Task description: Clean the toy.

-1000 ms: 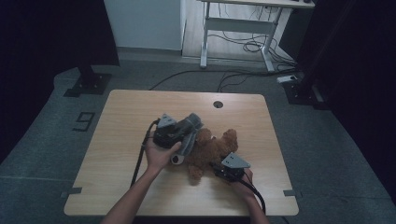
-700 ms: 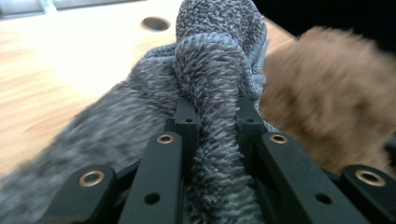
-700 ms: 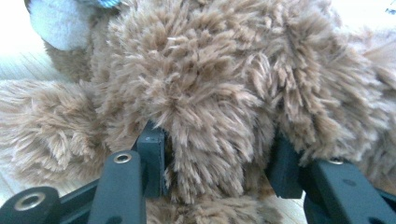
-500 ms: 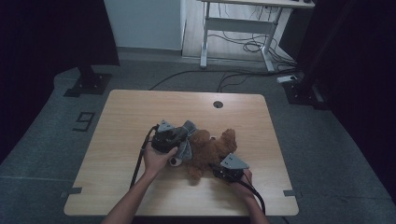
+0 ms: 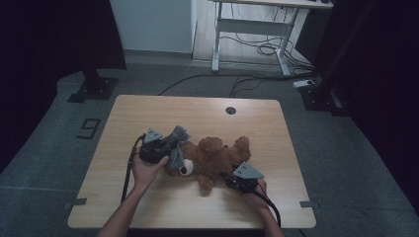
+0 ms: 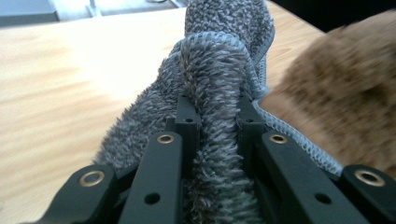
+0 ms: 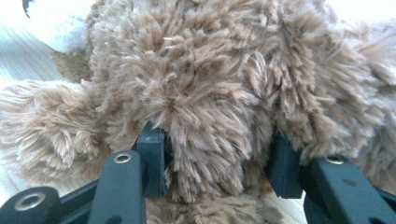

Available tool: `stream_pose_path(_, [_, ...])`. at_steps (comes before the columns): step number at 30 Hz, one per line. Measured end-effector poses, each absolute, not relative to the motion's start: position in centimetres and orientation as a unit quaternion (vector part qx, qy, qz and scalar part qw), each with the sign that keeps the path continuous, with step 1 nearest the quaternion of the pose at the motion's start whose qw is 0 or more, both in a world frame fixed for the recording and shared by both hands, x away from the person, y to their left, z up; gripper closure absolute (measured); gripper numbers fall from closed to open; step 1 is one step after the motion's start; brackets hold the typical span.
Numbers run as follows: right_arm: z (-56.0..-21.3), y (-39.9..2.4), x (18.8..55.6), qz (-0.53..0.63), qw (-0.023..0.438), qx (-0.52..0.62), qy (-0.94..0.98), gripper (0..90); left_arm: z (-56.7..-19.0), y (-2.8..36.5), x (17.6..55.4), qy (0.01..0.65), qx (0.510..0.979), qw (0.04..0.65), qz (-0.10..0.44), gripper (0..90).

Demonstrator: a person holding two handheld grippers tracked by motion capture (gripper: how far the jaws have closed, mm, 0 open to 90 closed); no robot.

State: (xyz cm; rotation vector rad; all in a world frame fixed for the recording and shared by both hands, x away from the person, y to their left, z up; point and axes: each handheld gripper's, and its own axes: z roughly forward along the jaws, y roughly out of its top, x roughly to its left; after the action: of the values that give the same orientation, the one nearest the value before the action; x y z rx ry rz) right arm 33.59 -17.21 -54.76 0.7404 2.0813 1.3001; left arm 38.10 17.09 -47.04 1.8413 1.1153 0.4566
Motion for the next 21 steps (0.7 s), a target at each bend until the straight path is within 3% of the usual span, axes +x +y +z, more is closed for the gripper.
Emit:
stream_pose_path(3, [-54.8,-17.2,33.6,0.487,0.284,0.279,0.777,49.4,-48.4,18.5,38.1,0.469,0.751,0.422,0.196,77.0])
stream_pose_path(7, [-54.8,-17.4,33.7,0.489,0.280,0.284,0.776,49.3,-51.2,20.3,38.4,0.492,0.757,0.401,0.153,76.9])
stream_pose_path(10, [-54.8,-17.4,33.7,0.490,0.277,0.286,0.775,49.4,-51.2,20.5,38.2,0.495,0.752,0.407,0.156,76.9])
stream_pose_path(17, [-54.8,-17.4,33.7,0.490,0.278,0.286,0.775,49.3,-44.5,17.9,37.7,0.442,0.740,0.465,0.202,76.9])
stream_pose_path(21, [-54.8,-17.4,33.7,0.491,0.278,0.285,0.775,49.2,-41.6,13.6,38.4,0.406,0.755,0.476,0.198,76.6])
